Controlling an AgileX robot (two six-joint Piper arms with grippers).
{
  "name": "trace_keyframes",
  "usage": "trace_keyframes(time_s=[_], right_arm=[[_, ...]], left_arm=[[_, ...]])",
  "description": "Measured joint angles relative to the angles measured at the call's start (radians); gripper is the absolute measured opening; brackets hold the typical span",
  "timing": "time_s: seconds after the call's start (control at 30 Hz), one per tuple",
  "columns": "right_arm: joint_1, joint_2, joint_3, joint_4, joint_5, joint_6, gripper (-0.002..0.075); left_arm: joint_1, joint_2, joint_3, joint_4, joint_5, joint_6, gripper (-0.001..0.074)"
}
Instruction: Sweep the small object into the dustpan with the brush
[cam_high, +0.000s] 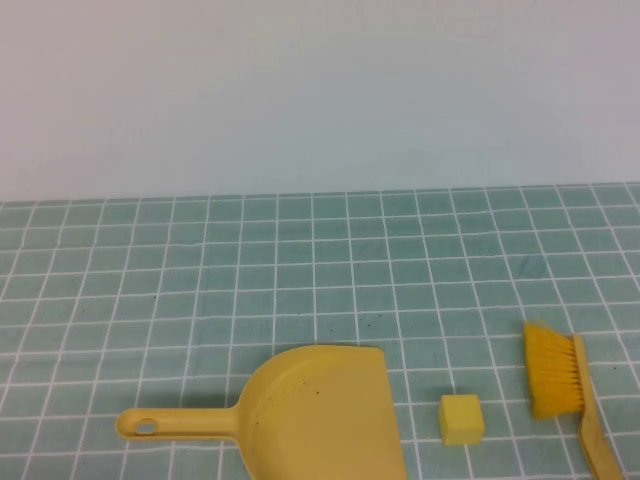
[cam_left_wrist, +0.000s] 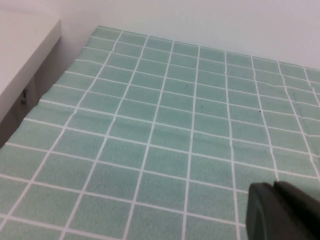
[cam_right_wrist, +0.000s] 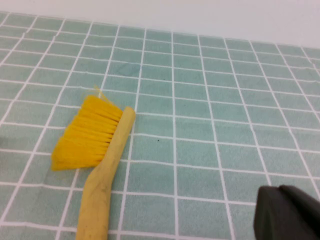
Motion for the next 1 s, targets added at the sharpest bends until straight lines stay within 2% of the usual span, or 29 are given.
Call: trace_keyframes(time_s=[0.83, 1.0], right_arm=[[0.0, 0.0, 0.0, 0.0, 0.0, 0.0, -0.0001], [0.0, 0.0, 0.0, 0.0, 0.0, 0.0, -0.0001]], left_arm=[[0.0, 0.0, 0.0, 0.0, -0.003, 0.0, 0.0], [0.0, 0.0, 0.0, -0.092, -0.086, 0.0, 0.0]])
